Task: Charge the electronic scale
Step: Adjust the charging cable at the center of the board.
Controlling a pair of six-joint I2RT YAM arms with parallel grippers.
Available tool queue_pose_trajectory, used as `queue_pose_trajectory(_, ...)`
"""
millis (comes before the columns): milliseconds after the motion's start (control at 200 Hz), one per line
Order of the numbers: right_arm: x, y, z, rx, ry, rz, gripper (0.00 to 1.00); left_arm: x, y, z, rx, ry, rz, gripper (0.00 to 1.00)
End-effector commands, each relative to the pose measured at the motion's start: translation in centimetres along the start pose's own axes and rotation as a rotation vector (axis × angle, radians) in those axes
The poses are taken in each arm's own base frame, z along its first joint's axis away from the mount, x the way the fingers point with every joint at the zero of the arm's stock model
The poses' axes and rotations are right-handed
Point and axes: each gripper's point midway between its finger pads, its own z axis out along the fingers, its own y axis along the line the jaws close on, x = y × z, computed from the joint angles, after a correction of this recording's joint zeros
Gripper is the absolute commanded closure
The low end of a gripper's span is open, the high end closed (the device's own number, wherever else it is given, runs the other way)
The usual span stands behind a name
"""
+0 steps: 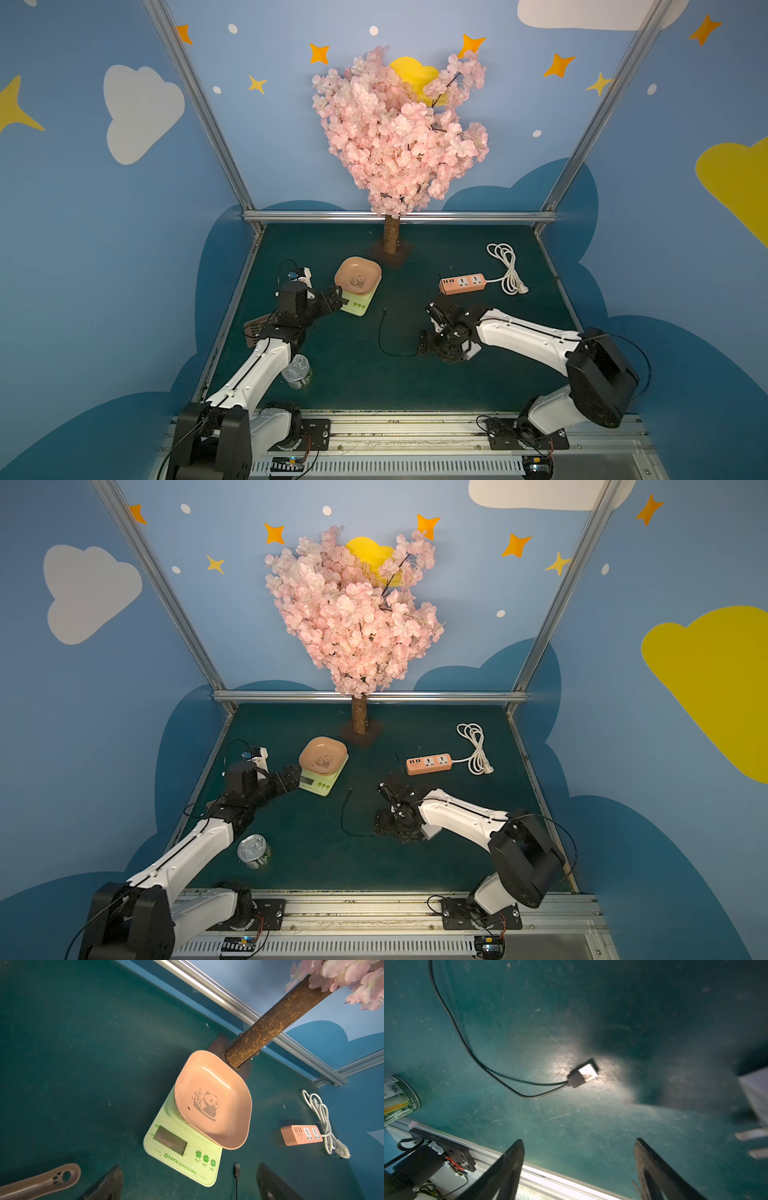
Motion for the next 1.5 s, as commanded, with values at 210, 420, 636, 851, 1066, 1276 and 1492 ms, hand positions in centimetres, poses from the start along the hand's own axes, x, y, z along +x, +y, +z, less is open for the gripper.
queue_pose_trajectory(210, 0.6, 1.8, 2.7, 0.052, 0.059, -0.025, 0.29, 0.9, 0.2, 0.1, 0.015, 0.006, -0.001, 0.00)
queue_pose_trajectory(420, 0.7, 1.9, 3.8, 0.073, 0.083, -0.021, 0.39, 1.3, 0.3, 0.1, 0.018, 0.012, -0.003, 0.00)
queue_pose_trajectory(636, -0.2, 1.4, 4.0, 0.139, 0.094, -0.043, 0.45, 1.3, 0.1, 0.2, 0.026, 0.015, -0.005, 0.00)
queue_pose_trajectory(851, -1.1, 1.9, 3.7, 0.133, 0.071, -0.059, 0.34, 1.5, 0.3, 0.3, 0.021, 0.020, -0.006, 0.00)
queue_pose_trajectory(1066, -2.9, 1.0, 3.8, 0.143, 0.059, -0.041, 0.31, 1.6, 0.1, 0.5, 0.031, 0.028, -0.015, 0.01)
queue_pose_trajectory(1276, -3.9, 0.9, 4.1, 0.160, 0.054, -0.043, 0.34, 1.8, 0.2, 0.6, 0.029, 0.035, -0.023, 0.01)
queue_pose_trajectory(1492, -3.7, 0.7, 4.6, 0.198, 0.052, -0.066, 0.42, 2.2, -0.4, 0.7, 0.064, 0.059, -0.041, 0.02)
